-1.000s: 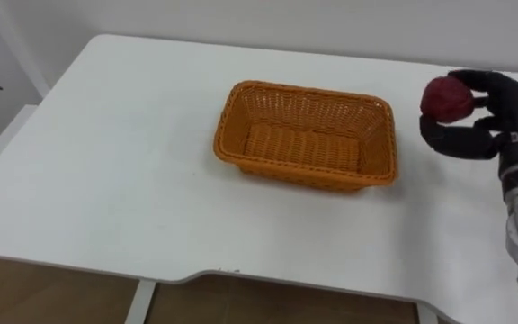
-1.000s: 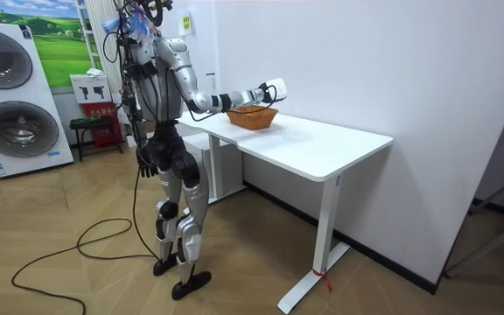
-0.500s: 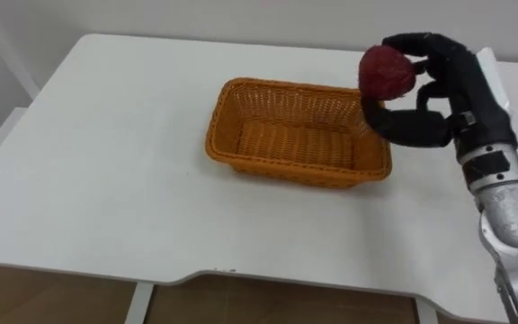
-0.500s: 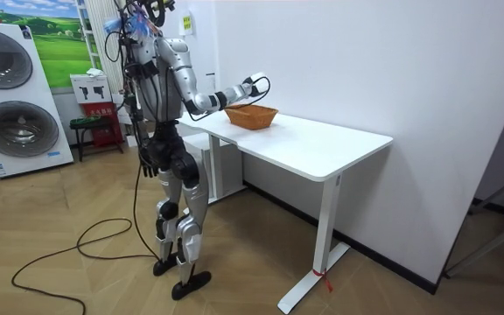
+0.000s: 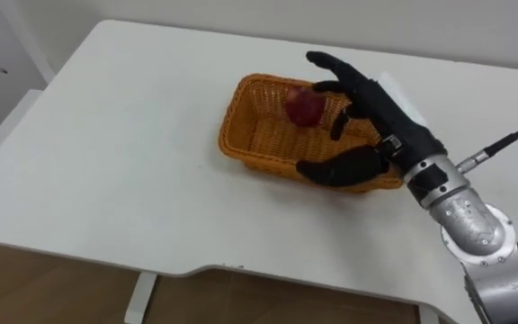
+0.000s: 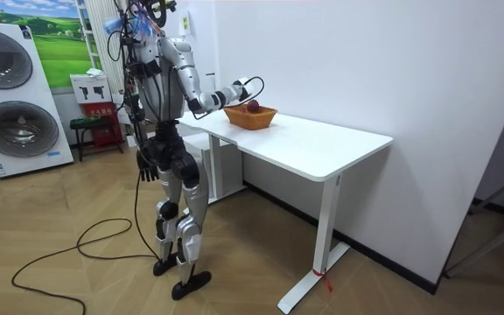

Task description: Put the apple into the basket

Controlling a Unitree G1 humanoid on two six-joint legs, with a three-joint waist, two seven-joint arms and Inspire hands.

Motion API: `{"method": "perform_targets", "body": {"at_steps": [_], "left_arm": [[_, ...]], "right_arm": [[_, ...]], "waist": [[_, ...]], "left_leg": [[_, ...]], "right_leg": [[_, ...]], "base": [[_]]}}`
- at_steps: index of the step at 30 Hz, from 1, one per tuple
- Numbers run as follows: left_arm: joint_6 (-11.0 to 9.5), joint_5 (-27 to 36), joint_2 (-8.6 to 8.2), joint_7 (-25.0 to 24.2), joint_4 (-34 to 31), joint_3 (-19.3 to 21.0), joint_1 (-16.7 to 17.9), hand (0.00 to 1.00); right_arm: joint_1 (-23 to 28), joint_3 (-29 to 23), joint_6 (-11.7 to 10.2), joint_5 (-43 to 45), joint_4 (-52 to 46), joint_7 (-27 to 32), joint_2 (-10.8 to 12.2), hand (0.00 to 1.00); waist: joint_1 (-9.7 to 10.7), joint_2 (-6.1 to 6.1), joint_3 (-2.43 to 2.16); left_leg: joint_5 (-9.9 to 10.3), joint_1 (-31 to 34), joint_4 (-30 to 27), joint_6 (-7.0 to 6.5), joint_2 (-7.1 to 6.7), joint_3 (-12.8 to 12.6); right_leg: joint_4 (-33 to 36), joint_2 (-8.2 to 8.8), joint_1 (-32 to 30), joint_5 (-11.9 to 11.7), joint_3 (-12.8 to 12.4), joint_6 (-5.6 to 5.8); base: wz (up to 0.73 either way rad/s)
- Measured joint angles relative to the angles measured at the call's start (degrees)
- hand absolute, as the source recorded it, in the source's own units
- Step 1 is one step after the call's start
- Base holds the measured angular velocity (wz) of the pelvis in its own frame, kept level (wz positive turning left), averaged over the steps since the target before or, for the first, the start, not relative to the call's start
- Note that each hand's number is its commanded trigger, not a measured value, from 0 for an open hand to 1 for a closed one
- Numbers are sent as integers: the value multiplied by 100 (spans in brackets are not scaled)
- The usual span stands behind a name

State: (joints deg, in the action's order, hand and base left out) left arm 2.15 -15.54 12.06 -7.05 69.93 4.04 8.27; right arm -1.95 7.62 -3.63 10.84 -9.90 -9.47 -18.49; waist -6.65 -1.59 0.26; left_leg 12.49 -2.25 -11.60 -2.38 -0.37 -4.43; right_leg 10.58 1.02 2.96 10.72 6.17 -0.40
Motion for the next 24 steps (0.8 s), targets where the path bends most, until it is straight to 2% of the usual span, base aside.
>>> {"method": "perform_targets", "body": {"at_steps": [3,8,11,13,17,21,22,24], "left_arm": [[-4,18,1,-36,115,1,-17,0],[-10,23,-2,13,92,35,-43,0],[-16,27,-2,127,-34,40,5,0],[-39,26,-3,159,-75,184,44,0],[-228,30,-3,232,-92,717,216,0],[-343,26,-4,488,-126,882,579,0],[-363,27,-6,522,-125,889,626,0],[-454,30,-5,590,-124,972,787,0]], "right_arm": [[0,-2,0,1,0,-4,17,0],[0,-240,-1,-114,0,31,15,0],[-2,-539,-18,-318,5,449,13,0],[-2,-798,-28,-311,12,693,12,0],[-3,-1781,-193,-321,10,1517,12,0],[-11,-2737,-473,-358,-2,2827,-13,0],[-11,-2869,-520,-392,-2,3003,-21,0],[-11,-3384,-709,-885,-10,3707,-116,0]], "waist": [[14,7,18],[89,2,12],[180,-10,6],[216,-22,-3],[384,-48,-32],[664,-93,-69],[691,-95,-71],[817,-97,-75]], "left_leg": [[0,9,0,0,-3,6],[0,56,-13,0,-8,39],[0,55,-16,0,-11,50],[0,43,-14,0,-8,20],[-1,13,1,-1,-11,-7],[-1,-11,20,-1,-6,-26],[-1,-23,23,-1,-6,-43],[-1,-28,24,-1,-4,-49]], "right_leg": [[1,0,0,-1,5,1],[3,-2,-28,-2,20,2],[-2,0,-16,-2,33,2],[-6,-2,-13,-2,20,2],[-4,1,1,-2,31,2],[2,-10,3,-2,9,2],[4,-12,4,-2,-8,2],[6,-8,8,-2,6,3]], "base": [[0],[3],[2],[-3],[-3],[-3],[-8],[-4]]}}
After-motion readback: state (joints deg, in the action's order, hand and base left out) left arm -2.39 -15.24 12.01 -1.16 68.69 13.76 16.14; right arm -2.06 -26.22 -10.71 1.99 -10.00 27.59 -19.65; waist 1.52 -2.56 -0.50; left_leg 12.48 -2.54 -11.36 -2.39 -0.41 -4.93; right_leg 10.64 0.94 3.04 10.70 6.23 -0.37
